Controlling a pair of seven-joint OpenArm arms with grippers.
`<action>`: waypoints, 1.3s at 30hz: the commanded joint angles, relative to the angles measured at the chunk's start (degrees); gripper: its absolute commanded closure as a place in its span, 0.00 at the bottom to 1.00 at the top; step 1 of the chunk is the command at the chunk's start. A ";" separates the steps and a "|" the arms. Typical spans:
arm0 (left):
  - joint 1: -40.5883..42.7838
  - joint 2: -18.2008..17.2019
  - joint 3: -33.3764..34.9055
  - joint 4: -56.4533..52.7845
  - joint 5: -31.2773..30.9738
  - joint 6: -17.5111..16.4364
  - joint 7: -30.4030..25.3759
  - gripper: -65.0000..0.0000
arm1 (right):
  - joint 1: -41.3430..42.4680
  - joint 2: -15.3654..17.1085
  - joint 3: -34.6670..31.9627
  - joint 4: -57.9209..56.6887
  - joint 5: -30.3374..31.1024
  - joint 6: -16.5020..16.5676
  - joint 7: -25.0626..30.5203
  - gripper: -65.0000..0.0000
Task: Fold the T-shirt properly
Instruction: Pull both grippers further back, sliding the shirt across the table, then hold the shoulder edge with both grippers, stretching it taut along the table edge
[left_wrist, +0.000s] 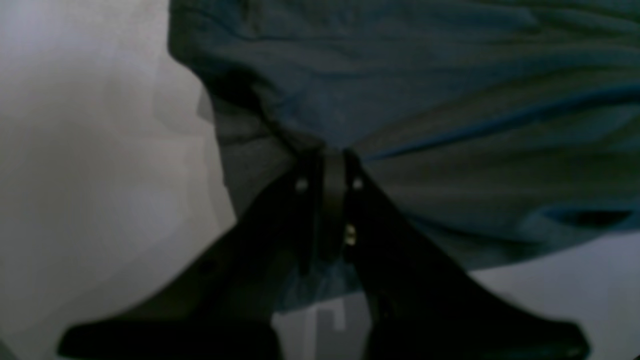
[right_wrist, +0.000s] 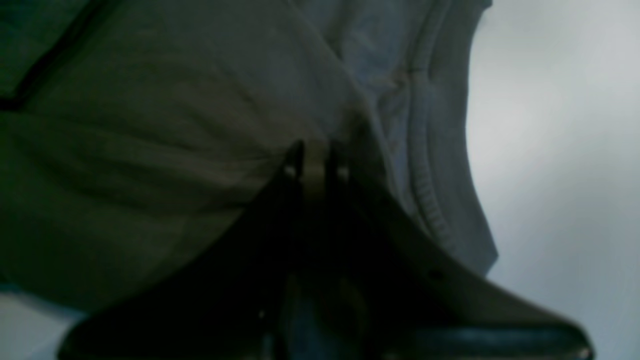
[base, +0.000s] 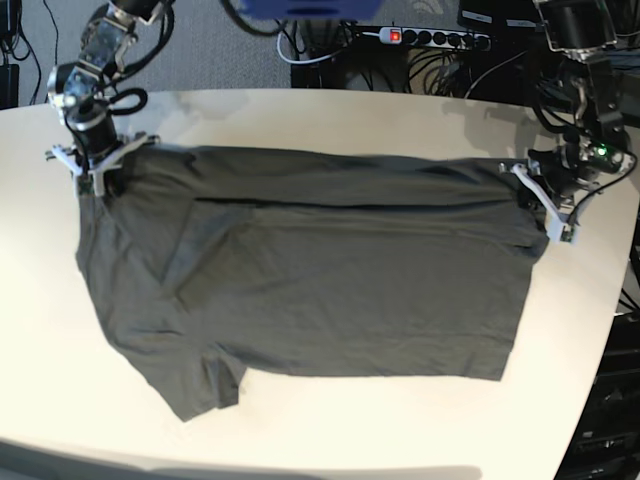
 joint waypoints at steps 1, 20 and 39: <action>1.11 -0.76 -0.31 0.11 1.79 0.41 2.85 0.96 | -1.24 -0.88 1.36 -0.21 -3.37 0.34 -3.51 0.99; 7.35 -0.23 -0.57 4.51 1.71 0.41 2.85 0.96 | -2.65 -1.75 6.20 -0.65 -3.28 0.34 0.18 0.99; 13.07 -0.06 -5.84 5.74 1.35 0.32 2.76 0.96 | -8.01 -1.58 5.93 1.55 3.31 0.34 0.27 0.99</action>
